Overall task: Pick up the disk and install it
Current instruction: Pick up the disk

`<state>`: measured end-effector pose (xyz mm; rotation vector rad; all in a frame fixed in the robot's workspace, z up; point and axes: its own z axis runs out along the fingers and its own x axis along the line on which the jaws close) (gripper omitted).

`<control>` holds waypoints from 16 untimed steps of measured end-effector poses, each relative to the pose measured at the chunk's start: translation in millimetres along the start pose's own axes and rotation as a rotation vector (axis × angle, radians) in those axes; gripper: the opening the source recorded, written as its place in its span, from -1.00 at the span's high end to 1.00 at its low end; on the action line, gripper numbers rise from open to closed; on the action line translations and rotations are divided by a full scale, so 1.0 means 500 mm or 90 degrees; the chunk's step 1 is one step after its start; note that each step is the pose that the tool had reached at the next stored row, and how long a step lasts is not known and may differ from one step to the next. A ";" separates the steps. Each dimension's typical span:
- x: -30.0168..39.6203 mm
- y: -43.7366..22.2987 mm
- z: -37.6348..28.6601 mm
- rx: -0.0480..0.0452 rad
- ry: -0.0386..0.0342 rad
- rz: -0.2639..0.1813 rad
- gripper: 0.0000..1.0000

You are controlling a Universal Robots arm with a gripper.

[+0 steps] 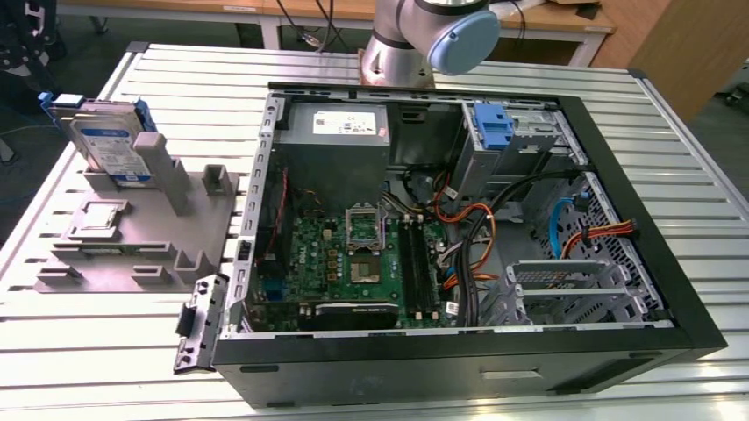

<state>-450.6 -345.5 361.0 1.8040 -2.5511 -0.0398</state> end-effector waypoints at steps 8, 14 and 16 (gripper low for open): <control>0.000 0.000 0.000 0.0000 0.0006 -0.020 0.80; 0.000 0.000 0.000 0.0000 0.0010 -0.032 0.80; 0.000 0.000 0.000 0.0001 0.0010 -0.033 0.80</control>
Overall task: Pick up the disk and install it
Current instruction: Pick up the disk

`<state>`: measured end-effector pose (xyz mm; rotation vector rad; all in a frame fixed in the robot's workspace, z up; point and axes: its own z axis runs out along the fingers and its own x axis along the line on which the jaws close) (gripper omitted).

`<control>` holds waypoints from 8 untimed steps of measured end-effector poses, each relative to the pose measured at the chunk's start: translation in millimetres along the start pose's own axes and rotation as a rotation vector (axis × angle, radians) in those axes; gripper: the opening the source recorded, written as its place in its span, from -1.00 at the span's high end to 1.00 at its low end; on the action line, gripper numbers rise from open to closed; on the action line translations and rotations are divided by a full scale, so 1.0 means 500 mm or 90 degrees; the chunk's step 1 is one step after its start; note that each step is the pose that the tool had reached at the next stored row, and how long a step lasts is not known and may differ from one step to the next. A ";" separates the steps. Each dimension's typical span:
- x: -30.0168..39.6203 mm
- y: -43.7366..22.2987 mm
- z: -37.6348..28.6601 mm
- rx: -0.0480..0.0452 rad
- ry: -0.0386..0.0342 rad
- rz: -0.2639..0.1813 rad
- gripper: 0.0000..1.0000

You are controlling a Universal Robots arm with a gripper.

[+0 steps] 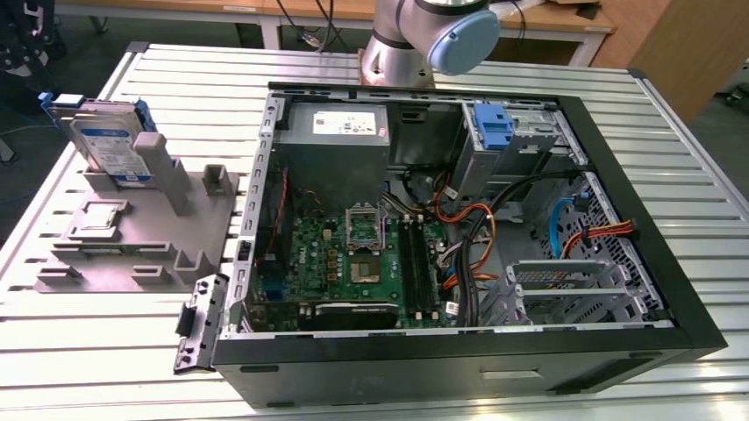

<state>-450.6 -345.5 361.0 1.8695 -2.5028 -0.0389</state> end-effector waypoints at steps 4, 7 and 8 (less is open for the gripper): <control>0.000 0.000 0.001 0.0023 -0.0007 -0.001 0.80; 0.000 0.000 0.001 0.0043 -0.0013 -0.001 0.80; 0.000 0.000 0.001 0.0045 -0.0013 -0.002 0.80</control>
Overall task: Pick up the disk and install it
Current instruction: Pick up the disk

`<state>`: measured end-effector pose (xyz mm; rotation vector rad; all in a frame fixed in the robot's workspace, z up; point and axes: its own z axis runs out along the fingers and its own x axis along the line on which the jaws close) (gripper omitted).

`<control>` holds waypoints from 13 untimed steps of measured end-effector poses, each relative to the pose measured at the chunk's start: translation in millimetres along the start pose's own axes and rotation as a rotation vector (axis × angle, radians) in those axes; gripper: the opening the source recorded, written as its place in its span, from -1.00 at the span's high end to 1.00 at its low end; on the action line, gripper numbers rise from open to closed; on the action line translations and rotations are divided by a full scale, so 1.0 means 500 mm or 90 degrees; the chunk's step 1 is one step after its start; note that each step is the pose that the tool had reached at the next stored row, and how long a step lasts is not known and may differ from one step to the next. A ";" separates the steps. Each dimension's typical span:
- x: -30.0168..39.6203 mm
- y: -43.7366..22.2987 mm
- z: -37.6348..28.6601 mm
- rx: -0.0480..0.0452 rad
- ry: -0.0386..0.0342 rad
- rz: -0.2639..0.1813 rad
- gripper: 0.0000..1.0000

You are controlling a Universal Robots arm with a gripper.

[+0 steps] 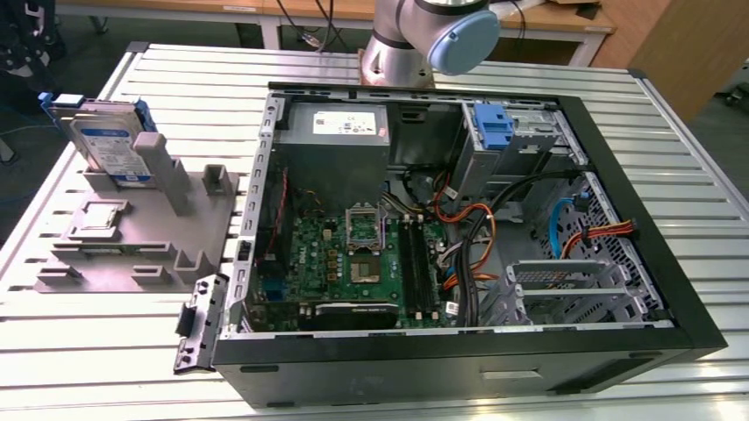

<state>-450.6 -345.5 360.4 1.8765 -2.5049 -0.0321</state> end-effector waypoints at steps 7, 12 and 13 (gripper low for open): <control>0.000 0.000 0.000 0.0001 0.0004 -0.022 0.80; 0.000 0.000 0.000 0.0001 0.0006 -0.028 0.80; 0.000 0.000 0.000 0.0000 0.0007 -0.029 0.80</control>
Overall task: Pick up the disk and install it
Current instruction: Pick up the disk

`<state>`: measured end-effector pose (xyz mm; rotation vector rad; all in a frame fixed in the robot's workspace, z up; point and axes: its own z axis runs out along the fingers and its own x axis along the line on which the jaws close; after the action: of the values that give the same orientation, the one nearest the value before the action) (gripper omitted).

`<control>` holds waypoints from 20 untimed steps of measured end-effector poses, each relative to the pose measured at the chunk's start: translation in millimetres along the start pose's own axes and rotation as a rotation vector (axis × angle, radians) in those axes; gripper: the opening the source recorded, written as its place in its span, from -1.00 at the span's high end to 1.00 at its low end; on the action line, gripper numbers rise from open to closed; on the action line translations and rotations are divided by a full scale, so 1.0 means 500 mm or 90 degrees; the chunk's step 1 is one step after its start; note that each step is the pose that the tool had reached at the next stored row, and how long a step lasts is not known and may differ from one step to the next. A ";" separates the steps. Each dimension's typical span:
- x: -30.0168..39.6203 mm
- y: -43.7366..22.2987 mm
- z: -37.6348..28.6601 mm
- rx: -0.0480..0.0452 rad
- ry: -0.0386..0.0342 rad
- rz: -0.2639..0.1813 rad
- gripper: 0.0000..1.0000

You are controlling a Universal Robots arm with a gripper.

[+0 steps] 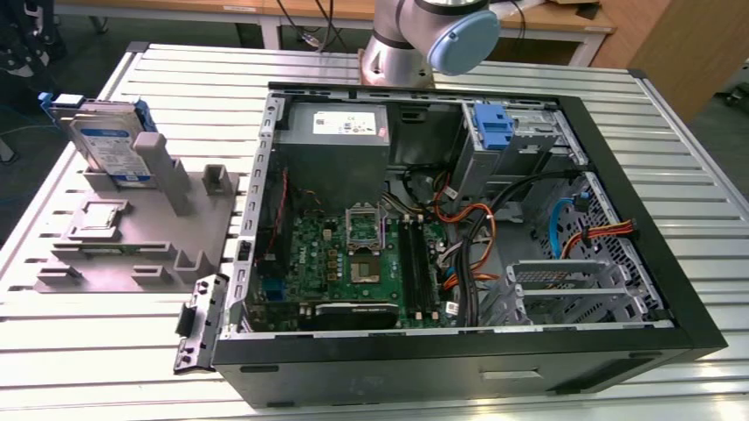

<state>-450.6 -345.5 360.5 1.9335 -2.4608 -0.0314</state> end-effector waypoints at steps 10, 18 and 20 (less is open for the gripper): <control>0.000 0.000 0.000 0.0001 0.0000 -0.003 0.80; 0.000 0.000 0.001 -0.0002 0.0016 -0.069 0.80; 0.000 0.001 0.002 0.0001 0.0017 -0.079 0.80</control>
<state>-450.9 -345.5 359.5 2.0826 -2.3351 -0.0296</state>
